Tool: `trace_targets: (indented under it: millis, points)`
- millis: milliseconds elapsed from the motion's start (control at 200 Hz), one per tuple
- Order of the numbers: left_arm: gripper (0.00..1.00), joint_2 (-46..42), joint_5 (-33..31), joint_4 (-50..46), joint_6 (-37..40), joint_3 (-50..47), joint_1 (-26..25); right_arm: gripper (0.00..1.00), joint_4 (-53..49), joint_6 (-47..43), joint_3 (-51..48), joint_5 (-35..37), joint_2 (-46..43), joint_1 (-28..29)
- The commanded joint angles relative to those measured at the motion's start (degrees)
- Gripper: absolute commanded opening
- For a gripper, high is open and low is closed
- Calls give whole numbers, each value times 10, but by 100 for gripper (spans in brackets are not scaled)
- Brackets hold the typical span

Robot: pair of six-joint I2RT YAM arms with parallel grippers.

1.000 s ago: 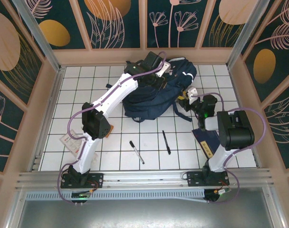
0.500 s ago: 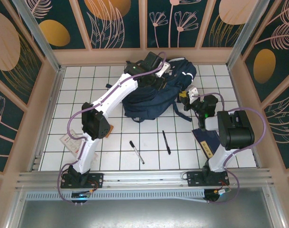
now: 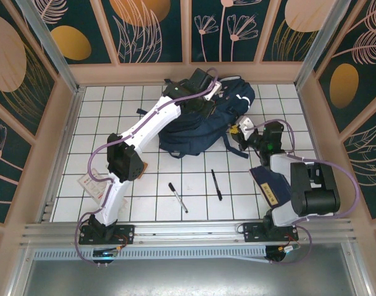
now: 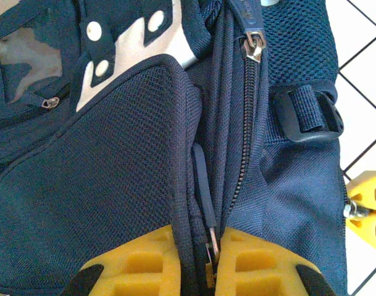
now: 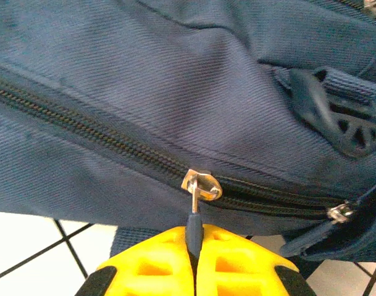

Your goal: Pack the student bag

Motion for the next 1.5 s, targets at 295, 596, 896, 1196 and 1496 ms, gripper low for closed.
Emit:
trace_targets:
  millis: [295, 596, 896, 1196, 1496]
  points:
    - [0, -4, 55, 124, -92, 7, 0, 0, -1, 73, 46, 21, -4, 193]
    - [0, 4, 75, 125, -82, 9, 1, 26, 6, 63, -2, 69, -59, 284]
    - [0, -20, 89, 103, -28, -12, 0, 41, -203, -178, 4, 171, -182, 231]
    - [0, -15, 134, 89, -26, -5, 0, 49, -94, -325, -19, 255, -144, 212]
    - [0, -16, 158, 74, -35, -1, 0, 47, 216, -419, -54, 358, -38, 251]
